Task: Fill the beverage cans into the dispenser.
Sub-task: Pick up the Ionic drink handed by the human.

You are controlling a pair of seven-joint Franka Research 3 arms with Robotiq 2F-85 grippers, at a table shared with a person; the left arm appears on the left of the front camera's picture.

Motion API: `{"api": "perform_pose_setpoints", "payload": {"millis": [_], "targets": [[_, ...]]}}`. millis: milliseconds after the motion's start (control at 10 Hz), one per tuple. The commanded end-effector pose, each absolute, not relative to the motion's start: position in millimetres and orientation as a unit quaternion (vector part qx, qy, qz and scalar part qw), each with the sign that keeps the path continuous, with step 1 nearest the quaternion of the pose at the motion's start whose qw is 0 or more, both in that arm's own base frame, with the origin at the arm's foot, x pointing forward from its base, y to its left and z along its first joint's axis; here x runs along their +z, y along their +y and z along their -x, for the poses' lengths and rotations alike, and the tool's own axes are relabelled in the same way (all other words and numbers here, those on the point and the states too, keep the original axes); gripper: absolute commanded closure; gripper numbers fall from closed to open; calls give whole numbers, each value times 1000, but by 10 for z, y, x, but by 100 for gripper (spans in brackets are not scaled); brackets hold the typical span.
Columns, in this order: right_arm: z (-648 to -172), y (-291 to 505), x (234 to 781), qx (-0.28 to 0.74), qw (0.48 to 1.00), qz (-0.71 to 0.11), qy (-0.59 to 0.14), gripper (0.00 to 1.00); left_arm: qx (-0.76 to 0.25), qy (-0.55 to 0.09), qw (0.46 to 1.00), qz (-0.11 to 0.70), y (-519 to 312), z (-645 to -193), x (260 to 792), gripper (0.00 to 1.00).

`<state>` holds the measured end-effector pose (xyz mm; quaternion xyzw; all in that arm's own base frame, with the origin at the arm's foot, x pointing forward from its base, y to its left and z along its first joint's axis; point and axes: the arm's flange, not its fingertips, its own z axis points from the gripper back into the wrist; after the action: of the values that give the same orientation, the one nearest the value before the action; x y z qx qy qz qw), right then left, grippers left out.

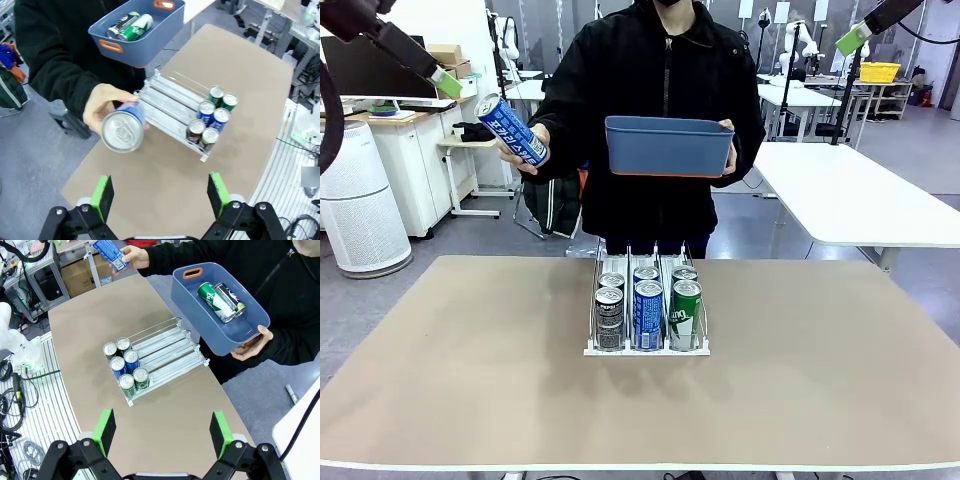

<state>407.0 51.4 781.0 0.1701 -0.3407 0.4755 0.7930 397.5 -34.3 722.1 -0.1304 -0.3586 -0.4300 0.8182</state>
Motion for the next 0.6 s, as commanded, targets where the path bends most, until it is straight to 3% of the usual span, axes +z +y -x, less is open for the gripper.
{"api": "perform_pose_setpoints", "payload": {"millis": [0,200,500], "targets": [[-4076,524,7808,476,791,-175,-341,0,-428,-359,825,83,-431,-4036,7143,0],[-4076,524,7808,476,791,-175,-341,0,-437,-366,818,70,-444,-4224,7089,0],[-4076,524,7808,476,791,-175,-341,0,-470,-345,802,128,-474,-4412,7032,0]]}}
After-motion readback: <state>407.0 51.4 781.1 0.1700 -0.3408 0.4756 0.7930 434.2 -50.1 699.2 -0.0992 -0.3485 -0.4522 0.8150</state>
